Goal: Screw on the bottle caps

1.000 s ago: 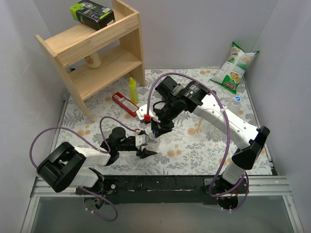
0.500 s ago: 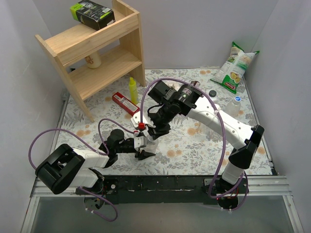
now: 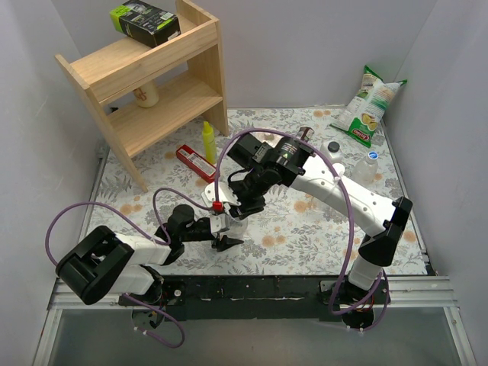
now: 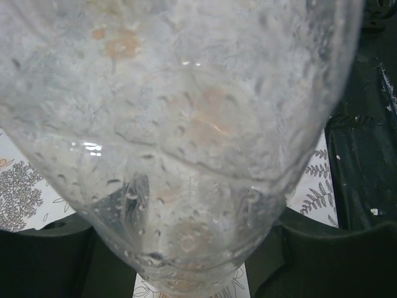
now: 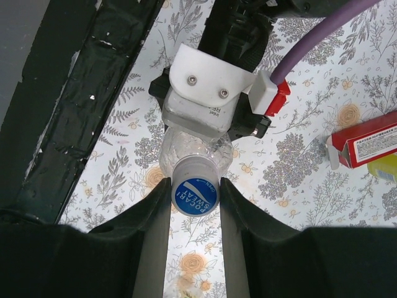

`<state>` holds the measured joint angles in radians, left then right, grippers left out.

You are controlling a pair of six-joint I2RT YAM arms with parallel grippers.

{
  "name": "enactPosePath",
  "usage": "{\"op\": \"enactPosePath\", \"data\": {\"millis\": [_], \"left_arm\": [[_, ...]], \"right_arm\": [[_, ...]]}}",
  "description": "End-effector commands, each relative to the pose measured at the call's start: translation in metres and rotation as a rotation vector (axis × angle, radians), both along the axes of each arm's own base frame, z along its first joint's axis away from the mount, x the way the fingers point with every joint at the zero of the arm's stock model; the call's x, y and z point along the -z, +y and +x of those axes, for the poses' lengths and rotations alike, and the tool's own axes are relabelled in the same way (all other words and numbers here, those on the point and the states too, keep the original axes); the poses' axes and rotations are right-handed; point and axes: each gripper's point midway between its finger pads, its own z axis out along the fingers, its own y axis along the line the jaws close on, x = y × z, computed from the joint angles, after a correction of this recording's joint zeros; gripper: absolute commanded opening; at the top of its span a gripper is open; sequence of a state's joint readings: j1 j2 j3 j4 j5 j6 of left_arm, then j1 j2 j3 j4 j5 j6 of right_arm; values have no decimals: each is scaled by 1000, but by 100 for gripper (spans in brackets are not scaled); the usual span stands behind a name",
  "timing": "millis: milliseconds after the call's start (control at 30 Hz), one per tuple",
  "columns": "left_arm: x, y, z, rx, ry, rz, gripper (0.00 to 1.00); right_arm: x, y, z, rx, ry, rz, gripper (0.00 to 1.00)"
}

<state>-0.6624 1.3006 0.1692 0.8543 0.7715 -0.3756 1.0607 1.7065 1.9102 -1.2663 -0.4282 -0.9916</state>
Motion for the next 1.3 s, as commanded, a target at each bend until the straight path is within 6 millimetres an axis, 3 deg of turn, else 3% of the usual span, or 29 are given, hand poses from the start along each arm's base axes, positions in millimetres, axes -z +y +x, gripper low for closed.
{"op": "enactPosePath", "data": {"millis": [0, 267, 333, 367, 400, 433, 500, 567, 867, 1033, 1267], "left_arm": [[-39, -5, 14, -38, -137, -120, 0], [-38, -4, 17, -62, -122, -117, 0], [-33, -4, 17, -67, -93, -105, 0], [-31, -4, 16, -64, -86, -98, 0], [-28, -4, 15, -58, -77, -91, 0], [-27, -4, 15, -57, -81, -85, 0], [-24, -4, 13, -47, -77, -76, 0], [-22, -4, 12, -41, -70, -69, 0], [-19, -7, 13, -38, -11, -54, 0], [-23, -9, 10, -31, 41, -64, 0], [-31, -10, 16, -63, 105, -99, 0]], "right_arm": [[11, -4, -4, 42, 53, -45, 24], [16, -4, -2, 84, 74, -64, 28], [13, -3, -1, 84, 70, -62, 33], [8, -2, 0, 82, 62, -49, 37], [6, -1, 1, 82, 54, -41, 47], [0, -1, 2, 87, 43, -25, 64], [-7, 2, 8, 114, 14, 3, 82], [-15, 2, 10, 122, -3, 23, 88], [-37, 7, 4, 137, 29, 116, 94], [-24, 11, 0, 133, 74, 100, 94], [-16, 0, -1, 147, 68, 52, 93]]}}
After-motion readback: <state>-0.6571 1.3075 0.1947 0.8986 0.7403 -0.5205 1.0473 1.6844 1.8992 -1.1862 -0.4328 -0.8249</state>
